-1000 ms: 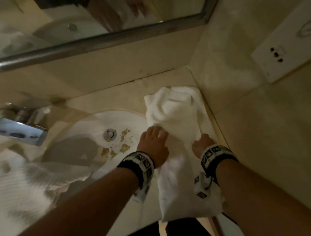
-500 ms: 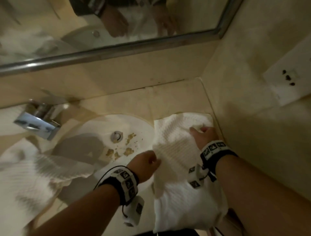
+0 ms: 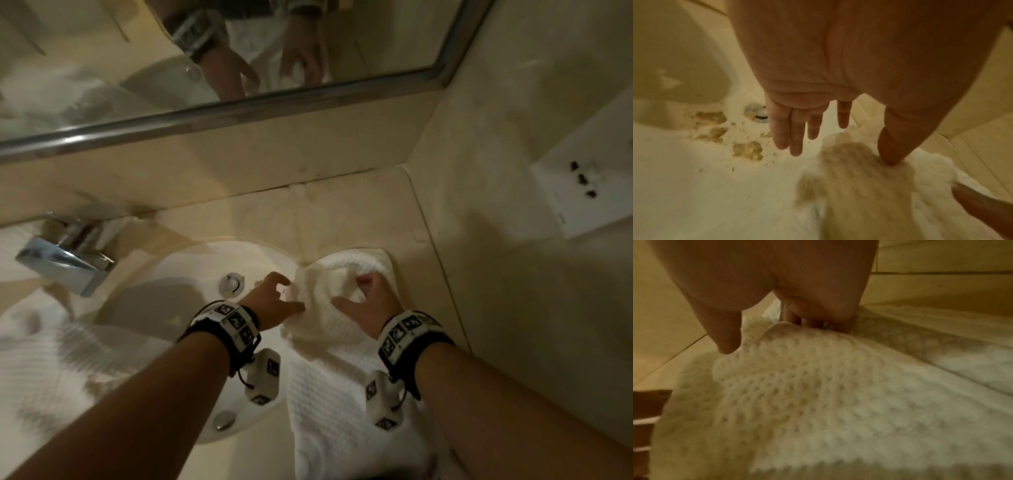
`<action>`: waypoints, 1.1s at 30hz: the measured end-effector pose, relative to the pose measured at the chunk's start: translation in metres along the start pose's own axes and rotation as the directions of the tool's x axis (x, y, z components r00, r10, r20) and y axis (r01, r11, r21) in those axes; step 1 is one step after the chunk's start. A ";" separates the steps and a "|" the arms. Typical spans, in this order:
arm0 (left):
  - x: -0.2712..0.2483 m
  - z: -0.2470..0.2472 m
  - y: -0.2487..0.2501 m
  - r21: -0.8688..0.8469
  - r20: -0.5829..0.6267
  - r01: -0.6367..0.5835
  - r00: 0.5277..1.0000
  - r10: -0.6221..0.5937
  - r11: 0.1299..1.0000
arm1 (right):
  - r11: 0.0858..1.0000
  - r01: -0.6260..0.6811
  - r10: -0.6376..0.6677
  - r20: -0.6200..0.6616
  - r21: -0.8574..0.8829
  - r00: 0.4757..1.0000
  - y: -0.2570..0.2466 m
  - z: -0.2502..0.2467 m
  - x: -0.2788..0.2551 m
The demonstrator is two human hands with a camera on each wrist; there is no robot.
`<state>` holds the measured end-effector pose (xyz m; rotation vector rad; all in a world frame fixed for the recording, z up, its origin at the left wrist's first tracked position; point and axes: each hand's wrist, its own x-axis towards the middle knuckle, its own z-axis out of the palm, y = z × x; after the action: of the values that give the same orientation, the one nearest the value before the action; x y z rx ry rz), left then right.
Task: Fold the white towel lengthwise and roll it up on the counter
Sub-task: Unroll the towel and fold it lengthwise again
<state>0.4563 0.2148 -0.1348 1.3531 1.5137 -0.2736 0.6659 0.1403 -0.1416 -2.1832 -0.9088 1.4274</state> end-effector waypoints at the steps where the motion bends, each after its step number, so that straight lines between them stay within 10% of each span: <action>1: 0.002 0.001 -0.001 -0.087 0.015 0.025 1.000 -0.024 0.996 | 1.000 -0.006 0.006 -0.027 0.006 1.000 -0.003 -0.001 0.001; 5: 0.011 0.001 -0.002 -0.384 0.081 0.075 0.996 -0.048 0.920 | 0.998 -0.044 0.043 -0.018 -0.049 0.999 -0.012 -0.010 0.007; 14: 0.018 -0.008 -0.002 -0.172 0.176 0.042 0.984 -0.011 0.984 | 0.883 -0.121 -0.025 -0.303 -0.453 0.953 -0.009 -0.040 0.020; 17: 0.018 -0.014 -0.010 -0.215 0.160 0.043 0.987 -0.008 0.976 | 0.943 -0.090 0.000 -0.268 -0.320 0.963 -0.005 -0.040 0.031; 24: 0.015 -0.042 -0.008 -0.439 -0.290 -0.211 0.953 0.084 0.874 | 0.998 -0.035 0.041 -0.144 0.047 0.989 -0.017 -0.040 0.025; 28: 0.016 -0.060 0.005 -0.678 -0.215 -0.195 0.975 0.063 0.709 | 0.988 -0.003 0.031 -0.179 0.153 0.983 -0.016 -0.046 0.025; 33: 0.023 -0.060 -0.003 -0.359 0.048 -0.041 0.997 0.062 0.933 | 0.999 0.006 0.004 -0.193 0.051 0.981 -0.007 -0.049 0.028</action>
<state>0.4261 0.2715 -0.1281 1.0815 1.3971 -0.0006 0.7163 0.1662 -0.1358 -2.2350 -0.7955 1.1994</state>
